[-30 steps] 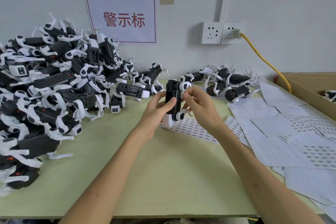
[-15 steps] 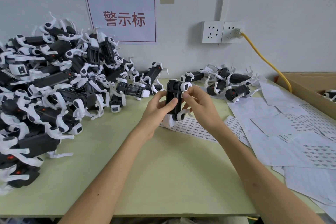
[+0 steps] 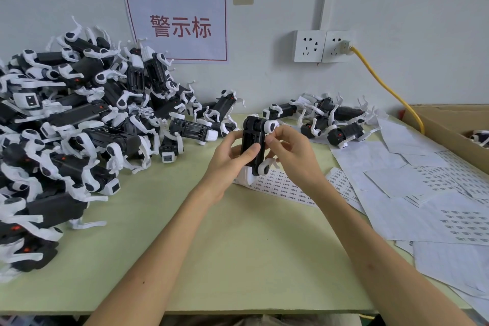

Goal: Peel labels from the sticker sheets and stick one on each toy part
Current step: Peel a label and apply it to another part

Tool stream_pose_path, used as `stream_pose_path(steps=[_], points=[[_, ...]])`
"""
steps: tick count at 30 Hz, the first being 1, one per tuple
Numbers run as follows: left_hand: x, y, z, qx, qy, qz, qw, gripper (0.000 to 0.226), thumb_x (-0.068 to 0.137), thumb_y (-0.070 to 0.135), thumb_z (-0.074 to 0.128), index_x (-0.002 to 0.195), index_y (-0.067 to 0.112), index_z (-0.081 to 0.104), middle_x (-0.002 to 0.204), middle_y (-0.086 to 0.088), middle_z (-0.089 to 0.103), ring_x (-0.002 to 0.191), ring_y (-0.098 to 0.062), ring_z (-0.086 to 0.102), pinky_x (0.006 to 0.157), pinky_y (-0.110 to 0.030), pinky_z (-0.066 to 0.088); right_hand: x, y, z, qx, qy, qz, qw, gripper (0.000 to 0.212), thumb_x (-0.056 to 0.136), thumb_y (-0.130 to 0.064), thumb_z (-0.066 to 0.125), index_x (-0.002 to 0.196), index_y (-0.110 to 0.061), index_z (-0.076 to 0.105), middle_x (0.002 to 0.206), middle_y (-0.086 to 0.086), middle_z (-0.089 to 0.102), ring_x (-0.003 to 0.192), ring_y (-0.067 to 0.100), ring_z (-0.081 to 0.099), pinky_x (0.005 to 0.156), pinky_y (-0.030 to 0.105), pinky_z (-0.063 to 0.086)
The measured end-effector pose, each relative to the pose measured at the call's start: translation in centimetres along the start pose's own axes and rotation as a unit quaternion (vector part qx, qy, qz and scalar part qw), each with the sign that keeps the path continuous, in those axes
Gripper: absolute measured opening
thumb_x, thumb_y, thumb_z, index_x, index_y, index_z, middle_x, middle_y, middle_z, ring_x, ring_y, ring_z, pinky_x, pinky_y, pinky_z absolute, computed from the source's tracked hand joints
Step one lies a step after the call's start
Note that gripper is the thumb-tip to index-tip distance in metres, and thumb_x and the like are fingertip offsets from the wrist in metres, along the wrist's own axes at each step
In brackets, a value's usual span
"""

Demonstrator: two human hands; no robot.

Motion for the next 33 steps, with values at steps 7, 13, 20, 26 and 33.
stream_pose_path(steps=[7,13,20,26,33], points=[[0.06,0.13,-0.03,0.006,0.002,0.013,1.000,0.033,0.098,0.023,0.068,0.129,0.020,0.058,0.107,-0.004,0.079,0.099,-0.016,0.075,0.080,-0.016,0.053,0.06,0.24,0.06,0.013,-0.014,0.006,1.000,0.018,0.103,-0.021,0.059,0.088,-0.012,0.064,0.079,-0.008,0.066,0.067,0.006,0.065,0.066,0.026,0.050],[0.01,0.25,-0.03,0.000,0.003,0.014,1.000,0.033,0.099,0.021,0.067,0.130,0.017,0.057,0.107,-0.006,0.078,0.096,-0.015,0.076,0.078,-0.015,0.053,0.00,0.14,0.19,0.017,-0.020,0.011,1.000,0.019,0.103,-0.020,0.058,0.091,-0.007,0.064,0.082,0.000,0.067,0.067,0.006,0.065,0.068,0.031,0.049],[0.01,0.36,0.03,0.001,-0.001,0.017,1.000,0.032,0.099,0.020,0.067,0.129,0.018,0.057,0.105,-0.004,0.079,0.095,-0.014,0.076,0.077,-0.015,0.053,-0.04,0.10,0.19,0.025,-0.021,0.014,0.999,0.020,0.104,-0.020,0.057,0.091,-0.006,0.063,0.082,0.000,0.066,0.067,0.006,0.064,0.066,0.027,0.048],[0.12,0.22,-0.04,0.004,-0.001,0.015,1.000,0.034,0.098,0.022,0.068,0.131,0.017,0.057,0.108,-0.005,0.078,0.098,-0.017,0.075,0.079,-0.017,0.054,0.07,0.23,0.18,0.019,-0.021,0.014,1.000,0.020,0.104,-0.021,0.057,0.092,-0.005,0.063,0.084,0.001,0.067,0.068,0.006,0.064,0.066,0.023,0.049],[0.11,0.26,-0.07,-0.001,-0.005,0.017,1.000,0.034,0.099,0.022,0.067,0.131,0.018,0.056,0.108,-0.004,0.079,0.099,-0.017,0.075,0.079,-0.016,0.053,0.09,0.25,0.15,0.022,-0.020,0.011,0.999,0.020,0.104,-0.020,0.057,0.092,-0.005,0.063,0.081,-0.003,0.067,0.068,0.007,0.064,0.065,0.020,0.049]])
Point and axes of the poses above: each hand's wrist, its own x-axis towards the middle knuckle, its own z-axis out of the palm, y = z × x, the point moved 9 cm from there along x, towards the middle knuckle
